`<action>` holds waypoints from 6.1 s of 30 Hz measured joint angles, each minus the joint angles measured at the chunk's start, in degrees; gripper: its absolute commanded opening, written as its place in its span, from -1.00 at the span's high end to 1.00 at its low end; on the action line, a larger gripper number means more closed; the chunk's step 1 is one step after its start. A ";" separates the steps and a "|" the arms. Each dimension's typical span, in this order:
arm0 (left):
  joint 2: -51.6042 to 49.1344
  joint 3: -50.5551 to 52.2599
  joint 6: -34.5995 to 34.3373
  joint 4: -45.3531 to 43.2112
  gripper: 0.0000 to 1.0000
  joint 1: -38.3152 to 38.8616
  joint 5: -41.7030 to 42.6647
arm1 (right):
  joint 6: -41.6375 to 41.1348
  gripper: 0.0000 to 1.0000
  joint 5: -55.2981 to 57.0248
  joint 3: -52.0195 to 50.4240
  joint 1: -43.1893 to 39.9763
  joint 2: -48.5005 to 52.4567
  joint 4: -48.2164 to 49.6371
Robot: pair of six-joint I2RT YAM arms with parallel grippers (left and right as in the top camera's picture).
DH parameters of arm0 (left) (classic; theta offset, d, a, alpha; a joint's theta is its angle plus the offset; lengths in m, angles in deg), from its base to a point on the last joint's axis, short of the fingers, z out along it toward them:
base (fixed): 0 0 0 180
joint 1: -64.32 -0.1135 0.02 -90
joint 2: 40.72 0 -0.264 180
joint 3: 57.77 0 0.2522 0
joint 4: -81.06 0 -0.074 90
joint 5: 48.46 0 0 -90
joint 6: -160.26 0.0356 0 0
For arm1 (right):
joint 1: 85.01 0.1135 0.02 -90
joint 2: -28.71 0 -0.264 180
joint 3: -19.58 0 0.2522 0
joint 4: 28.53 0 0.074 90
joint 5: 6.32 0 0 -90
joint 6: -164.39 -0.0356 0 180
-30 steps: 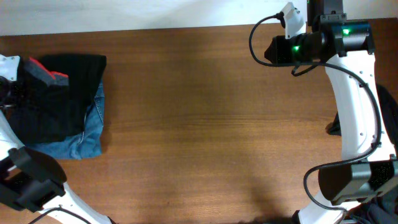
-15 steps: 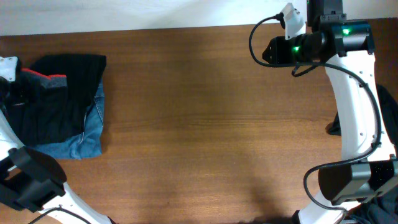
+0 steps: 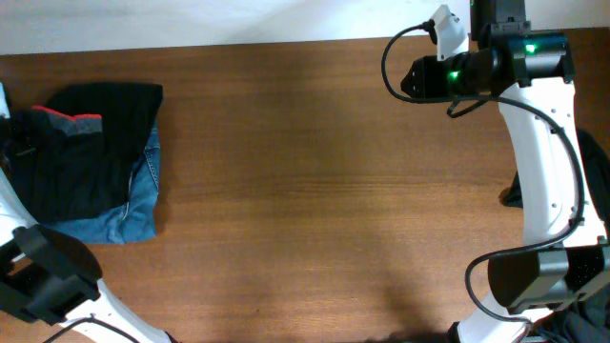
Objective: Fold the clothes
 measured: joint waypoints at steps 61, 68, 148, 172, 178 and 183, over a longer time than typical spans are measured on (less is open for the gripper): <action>-19.52 -1.29 -1.88 -19.10 0.58 -1.01 26.86 | -0.02 0.25 0.00 0.00 0.00 0.00 -2.34; -19.87 -1.53 -2.08 -20.11 0.51 -1.09 30.40 | -0.02 0.25 0.00 0.00 0.00 0.00 -2.34; 38.23 69.20 -18.45 -40.11 -0.26 -6.97 11.89 | 0.02 -0.03 3.04 0.00 0.00 0.00 -5.35; 42.21 73.11 -16.41 -50.51 -0.74 -22.77 22.88 | 0.02 -0.16 3.04 0.00 0.00 0.11 -5.35; 34.51 73.31 -16.46 -55.32 -0.74 -22.77 27.56 | -0.02 -0.16 3.04 0.00 0.00 0.11 -5.38; 29.81 73.31 -16.46 -57.70 -0.74 -22.77 30.97 | 0.00 -0.16 3.04 0.00 0.00 0.11 -5.38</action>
